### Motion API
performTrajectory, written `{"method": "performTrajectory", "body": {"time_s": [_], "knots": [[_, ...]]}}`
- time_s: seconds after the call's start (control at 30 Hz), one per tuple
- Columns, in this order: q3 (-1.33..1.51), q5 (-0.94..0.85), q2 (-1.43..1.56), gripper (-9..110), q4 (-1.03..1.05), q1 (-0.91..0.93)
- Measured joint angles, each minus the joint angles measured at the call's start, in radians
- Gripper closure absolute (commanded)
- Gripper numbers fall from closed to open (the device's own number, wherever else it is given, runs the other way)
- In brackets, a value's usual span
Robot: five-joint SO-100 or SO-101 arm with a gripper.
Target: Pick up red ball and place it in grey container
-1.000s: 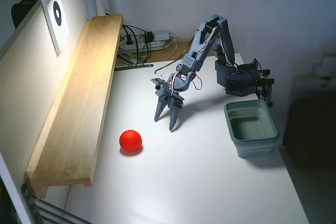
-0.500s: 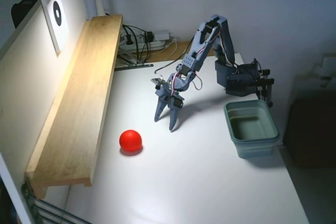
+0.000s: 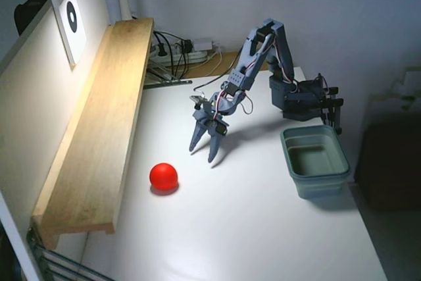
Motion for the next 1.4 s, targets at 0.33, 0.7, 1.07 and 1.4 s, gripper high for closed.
{"method": "performTrajectory", "body": {"time_s": [0.33, 0.7, 1.07, 1.4], "knots": [[0.0, 0.0, 0.0, 63, -0.094, 0.0], [0.003, 0.0, -0.028, 63, -0.112, -0.003], [0.014, 0.0, -0.089, 63, -0.193, -0.005], [-0.041, 0.0, -0.155, 63, -0.186, -0.005]]}}
